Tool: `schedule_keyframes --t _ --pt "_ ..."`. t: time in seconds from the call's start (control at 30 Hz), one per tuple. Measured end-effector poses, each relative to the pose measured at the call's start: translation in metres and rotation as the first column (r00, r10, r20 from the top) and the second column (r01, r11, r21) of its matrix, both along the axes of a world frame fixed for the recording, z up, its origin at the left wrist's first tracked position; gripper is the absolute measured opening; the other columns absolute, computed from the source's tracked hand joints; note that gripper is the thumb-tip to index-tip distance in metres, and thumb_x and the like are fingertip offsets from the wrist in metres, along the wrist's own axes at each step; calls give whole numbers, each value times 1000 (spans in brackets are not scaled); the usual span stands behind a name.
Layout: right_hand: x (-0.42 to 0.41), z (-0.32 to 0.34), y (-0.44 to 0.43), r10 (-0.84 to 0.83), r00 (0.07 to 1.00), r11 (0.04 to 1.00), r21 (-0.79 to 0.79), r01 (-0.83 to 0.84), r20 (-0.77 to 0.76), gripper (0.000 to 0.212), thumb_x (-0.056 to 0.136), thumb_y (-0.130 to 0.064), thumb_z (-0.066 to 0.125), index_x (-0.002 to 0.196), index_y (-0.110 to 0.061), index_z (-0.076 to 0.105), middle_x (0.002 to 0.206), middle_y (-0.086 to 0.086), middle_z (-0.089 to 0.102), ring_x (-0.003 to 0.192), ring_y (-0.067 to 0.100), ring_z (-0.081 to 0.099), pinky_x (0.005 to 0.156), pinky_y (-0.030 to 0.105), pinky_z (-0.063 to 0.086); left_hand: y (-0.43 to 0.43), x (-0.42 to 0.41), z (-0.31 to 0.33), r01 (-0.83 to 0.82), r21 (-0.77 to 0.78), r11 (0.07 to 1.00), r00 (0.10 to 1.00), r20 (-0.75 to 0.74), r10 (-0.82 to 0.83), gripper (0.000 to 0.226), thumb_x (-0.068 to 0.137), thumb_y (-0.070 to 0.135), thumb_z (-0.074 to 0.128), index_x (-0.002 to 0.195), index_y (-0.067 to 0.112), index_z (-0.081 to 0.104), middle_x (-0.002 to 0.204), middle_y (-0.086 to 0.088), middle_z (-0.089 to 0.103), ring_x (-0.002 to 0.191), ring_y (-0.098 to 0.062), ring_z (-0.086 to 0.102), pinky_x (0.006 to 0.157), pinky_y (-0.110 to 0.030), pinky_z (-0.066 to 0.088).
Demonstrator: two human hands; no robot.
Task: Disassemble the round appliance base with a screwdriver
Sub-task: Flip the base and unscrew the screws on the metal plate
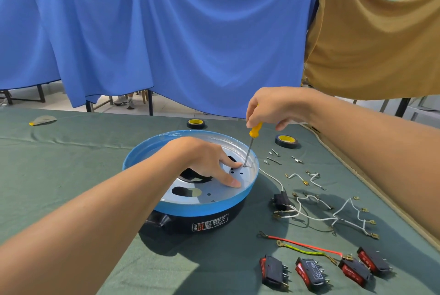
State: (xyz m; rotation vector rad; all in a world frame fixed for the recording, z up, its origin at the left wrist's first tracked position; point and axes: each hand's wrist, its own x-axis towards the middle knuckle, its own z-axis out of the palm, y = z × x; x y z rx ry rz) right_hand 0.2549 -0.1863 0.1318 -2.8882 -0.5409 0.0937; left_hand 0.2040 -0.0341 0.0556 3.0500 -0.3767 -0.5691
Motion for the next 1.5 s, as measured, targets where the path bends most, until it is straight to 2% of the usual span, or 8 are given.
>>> schedule_keyframes --t 0.2,0.43,0.6,0.73,0.9,1.03,1.2,1.5 --pt "-1 -1 -2 -22 990 988 -146 42 141 52 97 -50 44 66 -9 49 64 6 45 52 23 48 47 24 42 0 0 0 1 -6 1000 1000 -4 -1 70 82 76 42 146 55 21 160 8 22 141 -27 29 104 -40 29" --pt "-1 5 1 35 999 997 -66 -35 -6 28 85 -31 66 104 -10 67 98 11 59 79 24 55 51 24 51 1 0 0 -2 -3 1000 1000 -6 2 71 82 76 43 146 56 21 161 8 18 143 -27 26 107 -43 28" --pt "-4 -1 6 18 981 990 -140 10 195 54 97 -48 45 60 -8 41 56 4 37 49 19 35 49 27 27 1 0 0 0 -2 1000 1000 -4 0 71 81 77 43 146 57 22 160 8 21 141 -27 29 104 -41 30" --pt "-8 -1 8 2 985 993 -113 18 172 20 88 -24 54 83 -6 59 64 5 42 53 20 34 50 26 25 2 0 -1 2 -5 1000 1000 -1 -2 71 81 77 42 146 56 21 160 9 20 142 -27 27 107 -43 28" --pt "-9 3 6 -11 997 988 -154 23 80 35 83 -32 55 96 -2 65 64 9 49 51 25 41 52 28 34 2 1 0 8 12 1000 1000 -8 -8 71 81 78 42 146 57 22 160 9 19 143 -26 27 108 -43 27" --pt "-7 -5 6 -5 981 998 -63 18 192 52 95 -47 49 64 -6 46 51 9 44 52 24 38 49 28 29 1 1 0 11 9 1000 1000 -2 -11 70 82 77 42 146 56 22 160 9 19 143 -26 27 107 -42 27" --pt "-10 -9 4 7 982 1000 20 -11 191 37 86 -21 60 115 1 62 116 22 64 90 38 63 72 44 53 1 1 1 10 8 1000 1000 -8 -10 70 83 77 42 146 56 21 159 8 23 139 -26 31 98 -37 29" --pt "-24 -37 -36 -221 919 790 612 -27 326 11 86 -29 65 88 -18 66 75 0 61 80 22 57 62 30 43 1 5 0 18 -11 1000 1000 -11 -18 59 89 72 33 145 56 26 147 4 42 116 -21 44 91 -33 34"
